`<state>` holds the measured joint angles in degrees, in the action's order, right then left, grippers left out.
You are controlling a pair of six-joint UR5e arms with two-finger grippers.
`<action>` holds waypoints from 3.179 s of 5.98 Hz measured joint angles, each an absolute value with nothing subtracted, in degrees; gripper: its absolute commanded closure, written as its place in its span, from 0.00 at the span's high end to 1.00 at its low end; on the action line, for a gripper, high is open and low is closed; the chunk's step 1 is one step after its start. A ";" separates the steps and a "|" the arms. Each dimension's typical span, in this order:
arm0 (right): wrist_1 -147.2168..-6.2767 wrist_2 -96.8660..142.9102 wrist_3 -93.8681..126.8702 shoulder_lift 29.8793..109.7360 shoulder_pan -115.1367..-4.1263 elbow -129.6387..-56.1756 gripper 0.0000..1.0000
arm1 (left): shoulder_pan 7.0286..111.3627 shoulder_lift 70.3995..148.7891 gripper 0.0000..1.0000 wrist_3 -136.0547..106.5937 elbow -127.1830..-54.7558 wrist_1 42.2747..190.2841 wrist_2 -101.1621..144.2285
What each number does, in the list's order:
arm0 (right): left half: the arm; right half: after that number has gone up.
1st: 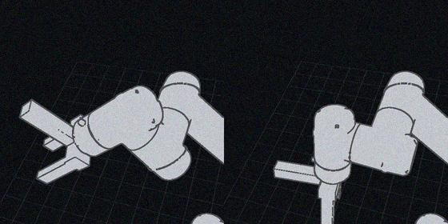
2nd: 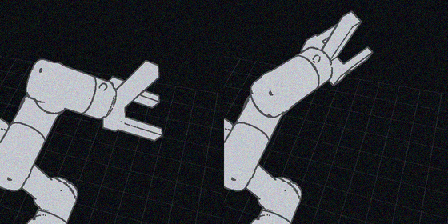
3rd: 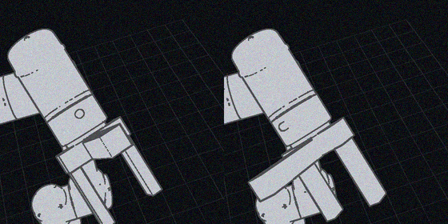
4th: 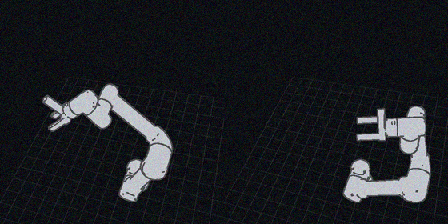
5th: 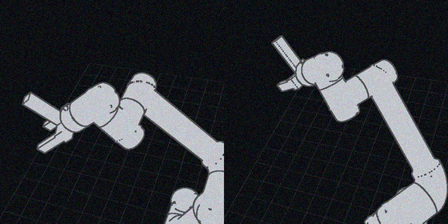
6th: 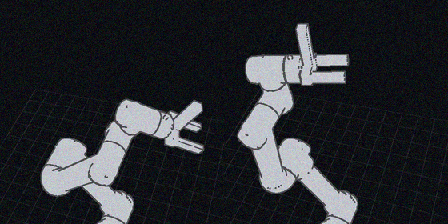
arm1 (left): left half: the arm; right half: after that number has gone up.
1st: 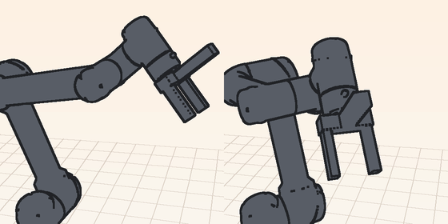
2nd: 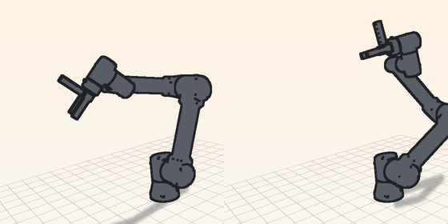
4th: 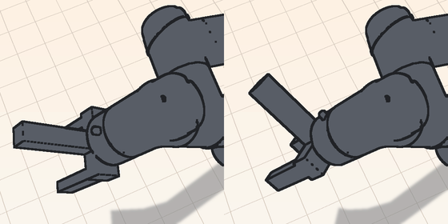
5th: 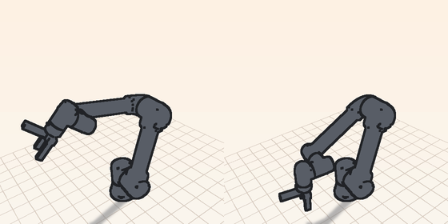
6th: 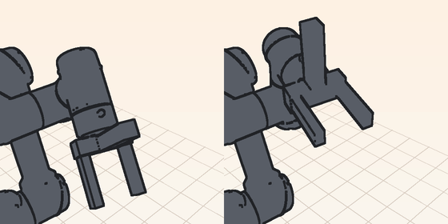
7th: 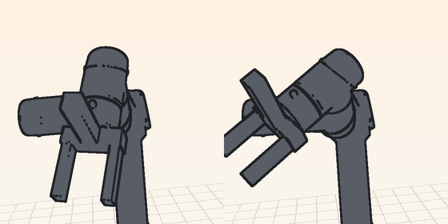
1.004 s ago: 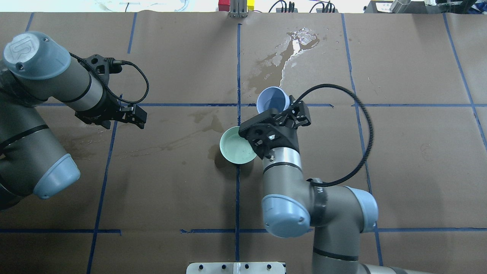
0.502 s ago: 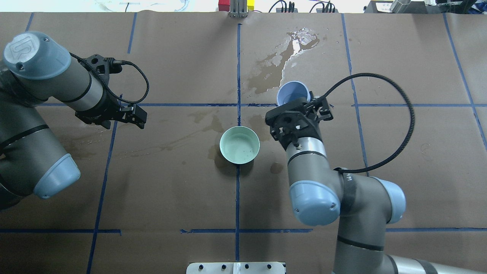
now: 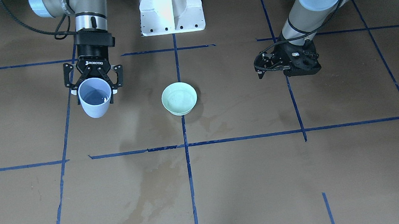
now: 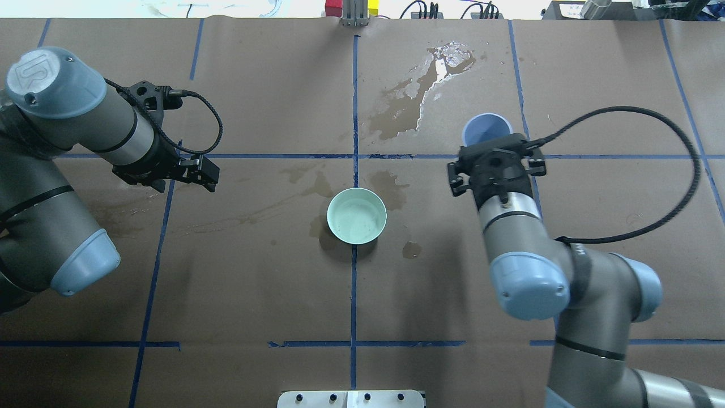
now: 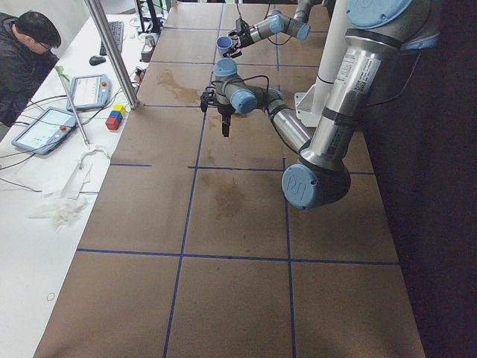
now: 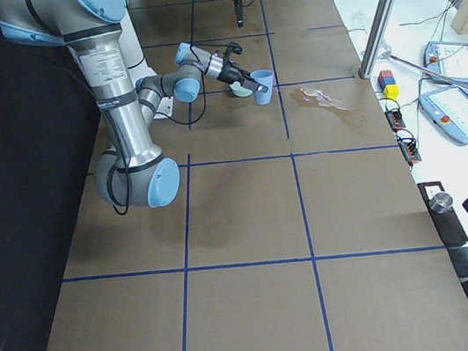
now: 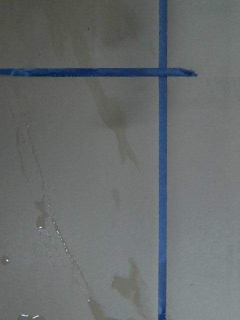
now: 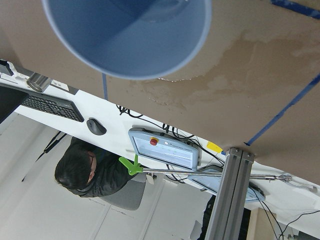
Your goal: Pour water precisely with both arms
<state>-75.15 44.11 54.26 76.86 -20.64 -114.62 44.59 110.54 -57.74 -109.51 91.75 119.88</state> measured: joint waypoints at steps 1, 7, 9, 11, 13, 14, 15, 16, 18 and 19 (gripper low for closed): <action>-67.60 45.83 53.52 82.40 -21.76 -114.65 0.00 | 44.57 110.53 1.00 -57.74 -109.51 91.76 119.88; -28.37 48.86 50.54 101.41 -24.30 -103.16 0.00 | 44.56 110.55 1.00 -57.74 -109.28 91.76 119.82; -16.30 49.98 50.13 102.50 -24.92 -94.64 0.00 | 44.56 110.54 1.00 -57.90 -109.27 91.76 119.80; -7.25 50.57 49.90 102.70 -25.27 -88.06 0.00 | 44.56 110.56 1.00 -58.17 -109.46 91.76 119.73; -4.97 50.56 50.08 103.60 -25.25 -86.29 0.06 | 44.56 110.57 1.00 -58.59 -109.54 91.76 119.64; -4.80 50.52 50.18 103.92 -25.23 -85.83 0.06 | 44.56 110.57 1.00 -58.73 -109.57 91.76 119.63; -4.76 50.45 50.30 103.99 -25.36 -85.50 0.08 | 44.56 110.57 1.00 -58.78 -109.59 91.76 119.62; -4.75 50.42 50.40 103.96 -25.65 -85.42 0.21 | 44.56 110.57 1.00 -58.79 -109.58 91.76 119.62; -4.64 50.51 50.54 103.66 -25.86 -85.40 0.44 | 44.56 110.56 1.00 -58.77 -109.52 91.76 119.62; -4.19 50.56 50.60 103.61 -25.90 -85.37 0.50 | 44.56 110.57 1.00 -58.73 -109.48 91.76 119.62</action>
<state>-4.19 50.56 50.60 103.61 -25.90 -85.37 44.56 110.57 -58.73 -109.48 91.76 119.62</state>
